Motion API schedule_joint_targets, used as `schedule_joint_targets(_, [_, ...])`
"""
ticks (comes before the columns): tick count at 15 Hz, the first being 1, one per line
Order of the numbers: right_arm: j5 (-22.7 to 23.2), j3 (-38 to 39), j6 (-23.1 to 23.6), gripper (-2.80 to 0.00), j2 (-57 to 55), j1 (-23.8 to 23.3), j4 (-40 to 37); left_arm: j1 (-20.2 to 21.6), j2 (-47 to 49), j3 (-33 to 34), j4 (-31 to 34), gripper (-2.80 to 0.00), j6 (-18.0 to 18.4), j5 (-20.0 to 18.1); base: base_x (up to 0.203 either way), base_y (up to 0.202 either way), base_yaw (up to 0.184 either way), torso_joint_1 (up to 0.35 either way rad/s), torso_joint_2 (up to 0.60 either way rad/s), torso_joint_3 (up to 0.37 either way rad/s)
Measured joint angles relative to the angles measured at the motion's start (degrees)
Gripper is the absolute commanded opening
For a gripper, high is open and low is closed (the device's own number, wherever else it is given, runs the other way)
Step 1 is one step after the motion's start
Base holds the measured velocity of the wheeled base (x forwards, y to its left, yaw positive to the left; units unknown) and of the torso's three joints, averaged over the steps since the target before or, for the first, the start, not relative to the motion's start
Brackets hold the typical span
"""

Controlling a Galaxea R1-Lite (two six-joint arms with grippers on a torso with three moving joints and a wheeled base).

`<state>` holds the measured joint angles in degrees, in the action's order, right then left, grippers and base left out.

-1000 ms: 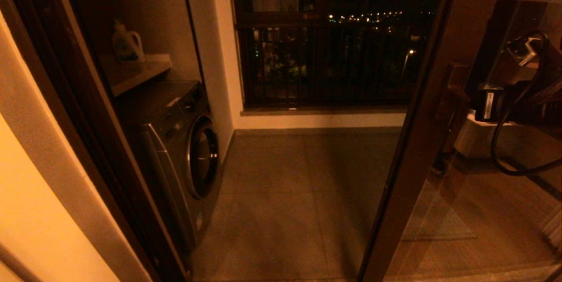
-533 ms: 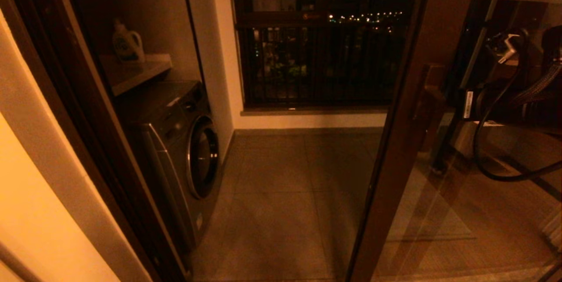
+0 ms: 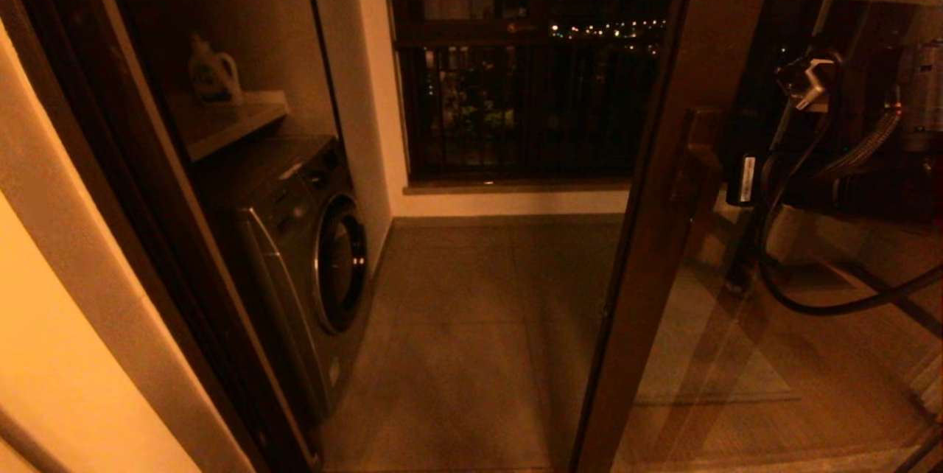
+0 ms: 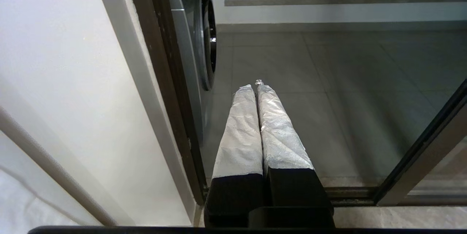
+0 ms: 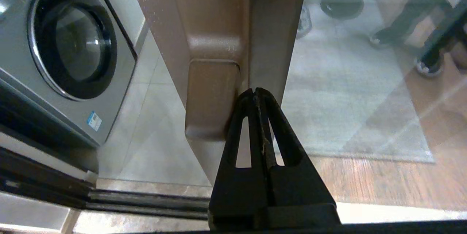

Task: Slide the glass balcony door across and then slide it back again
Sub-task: Close the slid door

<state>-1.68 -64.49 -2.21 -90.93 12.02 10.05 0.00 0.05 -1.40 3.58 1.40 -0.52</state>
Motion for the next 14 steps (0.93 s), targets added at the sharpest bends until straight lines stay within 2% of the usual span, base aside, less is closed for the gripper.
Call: schedule_joint_targets(14, [-1.54,-3.83,-2.03,-2.8,-5.23,9.86,2.08,0.0,0.0,0.0,0.0,-2.8,-0.02,0.0,0.0,0.0,0.0,0.0,0.0,0.0])
